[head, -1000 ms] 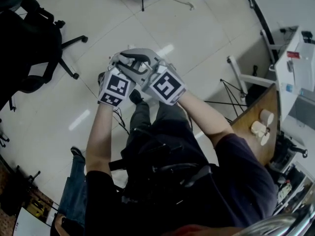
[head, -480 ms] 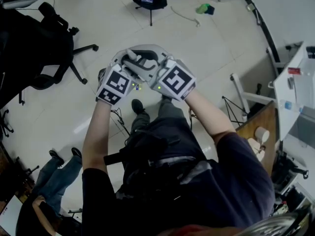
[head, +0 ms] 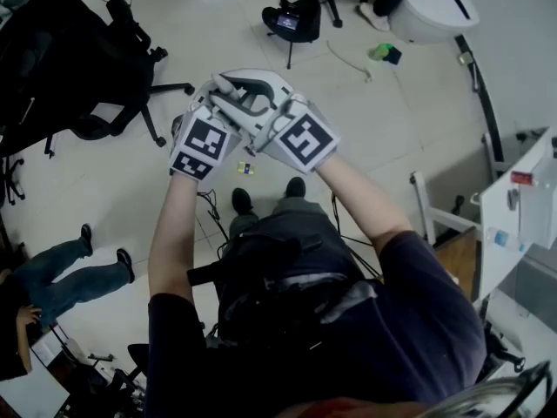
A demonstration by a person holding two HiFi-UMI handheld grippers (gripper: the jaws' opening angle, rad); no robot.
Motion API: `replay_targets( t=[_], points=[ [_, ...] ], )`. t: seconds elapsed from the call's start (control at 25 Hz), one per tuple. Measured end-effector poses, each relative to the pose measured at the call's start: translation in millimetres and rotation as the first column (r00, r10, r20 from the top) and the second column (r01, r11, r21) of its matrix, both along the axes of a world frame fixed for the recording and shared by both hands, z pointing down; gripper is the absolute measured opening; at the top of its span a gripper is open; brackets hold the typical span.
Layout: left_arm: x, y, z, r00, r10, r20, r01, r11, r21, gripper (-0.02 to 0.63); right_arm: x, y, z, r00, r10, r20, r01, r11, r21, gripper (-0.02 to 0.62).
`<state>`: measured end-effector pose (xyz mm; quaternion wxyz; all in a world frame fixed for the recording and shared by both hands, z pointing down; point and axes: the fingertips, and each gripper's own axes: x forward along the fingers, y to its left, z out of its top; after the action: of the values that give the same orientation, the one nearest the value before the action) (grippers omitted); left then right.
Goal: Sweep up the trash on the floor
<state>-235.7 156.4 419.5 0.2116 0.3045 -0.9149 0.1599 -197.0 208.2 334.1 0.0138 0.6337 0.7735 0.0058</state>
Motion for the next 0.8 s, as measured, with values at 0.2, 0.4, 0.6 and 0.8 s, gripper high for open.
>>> replay_targets(
  t=[0.2, 0.4, 0.6, 0.8],
  points=[
    [-10, 25, -3, 0.993, -0.114, 0.033, 0.113, 0.994, 0.003, 0.052, 2, 23, -2, 0.992, -0.12, 0.036, 0.12, 0.993, 0.003, 0.115],
    [-17, 59, 7, 0.982, -0.183, 0.039, 0.182, 0.983, 0.029, 0.049, 2, 54, 11, 0.949, -0.316, 0.014, 0.313, 0.946, 0.088, 0.115],
    [-26, 94, 27, 0.985, -0.174, 0.01, 0.173, 0.983, 0.065, 0.049, -8, 90, 33, 0.928, -0.372, -0.032, 0.371, 0.909, 0.19, 0.115],
    [-33, 128, 27, 0.99, -0.14, 0.015, 0.137, 0.982, 0.13, 0.049, -18, 127, 37, 0.933, -0.356, -0.047, 0.357, 0.903, 0.24, 0.112]
  ],
)
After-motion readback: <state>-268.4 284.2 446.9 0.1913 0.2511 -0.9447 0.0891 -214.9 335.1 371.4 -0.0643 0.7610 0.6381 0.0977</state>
